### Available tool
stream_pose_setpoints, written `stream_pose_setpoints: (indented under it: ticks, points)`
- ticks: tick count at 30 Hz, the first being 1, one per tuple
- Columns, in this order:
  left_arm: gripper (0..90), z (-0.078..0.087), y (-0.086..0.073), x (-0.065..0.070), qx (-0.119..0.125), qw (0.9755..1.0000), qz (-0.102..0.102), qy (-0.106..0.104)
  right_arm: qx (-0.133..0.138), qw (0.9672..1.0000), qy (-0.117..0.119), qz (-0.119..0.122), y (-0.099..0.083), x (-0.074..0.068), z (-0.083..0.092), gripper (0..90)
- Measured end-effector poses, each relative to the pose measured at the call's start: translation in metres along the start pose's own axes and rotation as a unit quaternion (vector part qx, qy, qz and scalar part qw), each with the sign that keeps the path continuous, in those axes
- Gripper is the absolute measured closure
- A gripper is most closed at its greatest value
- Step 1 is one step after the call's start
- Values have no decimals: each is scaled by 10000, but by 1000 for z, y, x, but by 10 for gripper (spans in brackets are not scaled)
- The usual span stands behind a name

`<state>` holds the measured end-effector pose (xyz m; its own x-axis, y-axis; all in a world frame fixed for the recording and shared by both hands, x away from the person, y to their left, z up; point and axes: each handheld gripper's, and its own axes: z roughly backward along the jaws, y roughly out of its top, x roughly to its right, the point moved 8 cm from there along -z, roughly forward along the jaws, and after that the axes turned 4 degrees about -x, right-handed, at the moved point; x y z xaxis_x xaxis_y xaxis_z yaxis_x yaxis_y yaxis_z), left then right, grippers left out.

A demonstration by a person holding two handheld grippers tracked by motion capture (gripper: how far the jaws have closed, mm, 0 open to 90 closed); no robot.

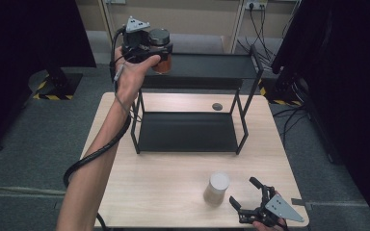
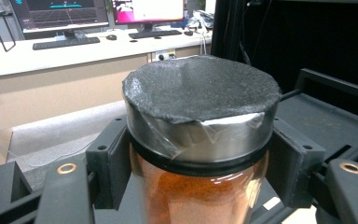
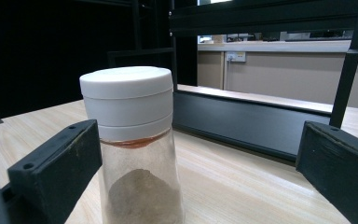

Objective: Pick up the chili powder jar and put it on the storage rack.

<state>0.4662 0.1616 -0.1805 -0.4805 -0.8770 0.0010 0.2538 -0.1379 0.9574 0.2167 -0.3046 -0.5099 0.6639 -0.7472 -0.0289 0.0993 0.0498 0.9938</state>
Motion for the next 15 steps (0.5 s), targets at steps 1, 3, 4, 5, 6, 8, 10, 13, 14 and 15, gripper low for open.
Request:
stream_pose_setpoints:
  ticks: [1, 3, 4, 5, 6, 8, 10, 13, 14, 15]
  points:
    - [317, -2, 0, -1, -7, 10000, -23, 29, 3, 10000, 0, 2, 0, 0, 0, 5]
    - [317, -5, -1, -3, -1, 10000, -8, 70, 6, 10000, 1, 5, 0, 0, 0, 5]
    - [317, -6, -1, -4, -2, 10000, 19, 88, 3, 10000, 0, 3, 0, 0, 0, 5]
    - [317, -8, -2, -4, 5, 9999, 45, 98, 3, 10000, 4, 0, 0, 0, 0, 5]
    - [317, -9, -2, -5, -3, 9999, 49, 110, 4, 10000, 9, 4, 0, 0, 0, 5]
    - [317, -11, -4, -6, 13, 9999, 68, 105, 0, 10000, 18, 6, 0, 0, 0, 5]
    - [317, -13, -4, -7, 7, 9999, 91, 114, 4, 10000, 20, 0, 0, 1, 1, 5]
    - [317, -16, -5, -7, 41, 9998, 111, 132, 2, 10000, 19, 0, 0, 1, 1, 5]
    - [317, -16, -6, -7, 32, 9999, 92, 135, 7, 10000, 17, 7, 0, 0, 1, 5]
    - [317, -17, -6, -6, 29, 9999, 82, 139, 13, 10000, 13, 9, 0, 0, 1, 5]
